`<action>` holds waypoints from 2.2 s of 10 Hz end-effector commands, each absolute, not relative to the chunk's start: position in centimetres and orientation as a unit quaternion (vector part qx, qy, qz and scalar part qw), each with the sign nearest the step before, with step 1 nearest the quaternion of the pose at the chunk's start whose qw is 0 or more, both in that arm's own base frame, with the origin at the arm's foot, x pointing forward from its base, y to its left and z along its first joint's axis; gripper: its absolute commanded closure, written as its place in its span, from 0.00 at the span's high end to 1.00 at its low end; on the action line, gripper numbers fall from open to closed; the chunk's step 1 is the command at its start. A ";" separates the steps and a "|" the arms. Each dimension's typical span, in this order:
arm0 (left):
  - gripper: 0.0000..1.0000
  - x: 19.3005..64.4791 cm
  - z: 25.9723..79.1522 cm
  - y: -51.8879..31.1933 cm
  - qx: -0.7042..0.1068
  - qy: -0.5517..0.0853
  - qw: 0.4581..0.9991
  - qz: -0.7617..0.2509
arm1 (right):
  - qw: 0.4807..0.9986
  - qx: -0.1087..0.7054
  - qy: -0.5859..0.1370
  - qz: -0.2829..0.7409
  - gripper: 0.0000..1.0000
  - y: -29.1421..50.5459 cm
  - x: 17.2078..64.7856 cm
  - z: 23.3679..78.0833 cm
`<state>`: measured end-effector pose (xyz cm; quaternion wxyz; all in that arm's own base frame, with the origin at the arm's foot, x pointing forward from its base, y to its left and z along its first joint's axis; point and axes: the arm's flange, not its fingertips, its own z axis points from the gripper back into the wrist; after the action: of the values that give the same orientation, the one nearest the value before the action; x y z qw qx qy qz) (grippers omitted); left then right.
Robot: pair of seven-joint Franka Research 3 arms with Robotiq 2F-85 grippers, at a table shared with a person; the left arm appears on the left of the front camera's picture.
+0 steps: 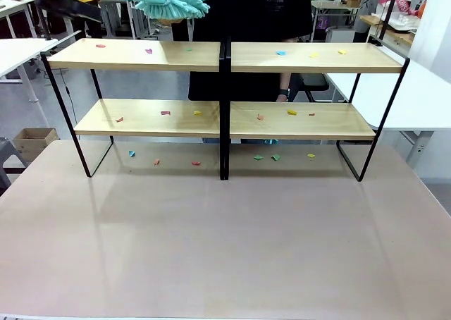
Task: Clean the shelves.
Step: Pick up the Duster when the human hands it over.
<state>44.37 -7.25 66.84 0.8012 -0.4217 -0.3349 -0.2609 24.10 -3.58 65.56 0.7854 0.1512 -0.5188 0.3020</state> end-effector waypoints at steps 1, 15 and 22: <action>1.00 40.0 67.0 -5.1 -0.425 -0.369 0.764 -0.315 | 0.783 0.153 -0.520 0.304 1.00 -3.6 24.1 65.6; 1.00 52.3 64.0 -10.3 -0.602 -0.166 0.772 -0.120 | 0.783 0.153 -0.520 0.304 1.00 -3.6 24.1 65.6; 0.00 52.5 63.6 -10.1 -0.607 -0.151 0.769 -0.129 | 0.783 0.153 -0.520 0.304 1.00 -3.6 24.1 65.6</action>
<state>52.68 -10.11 63.43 0.7743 -0.6000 -0.1535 -0.1299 24.04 -3.60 65.60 0.7851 0.1507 -0.5195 0.3016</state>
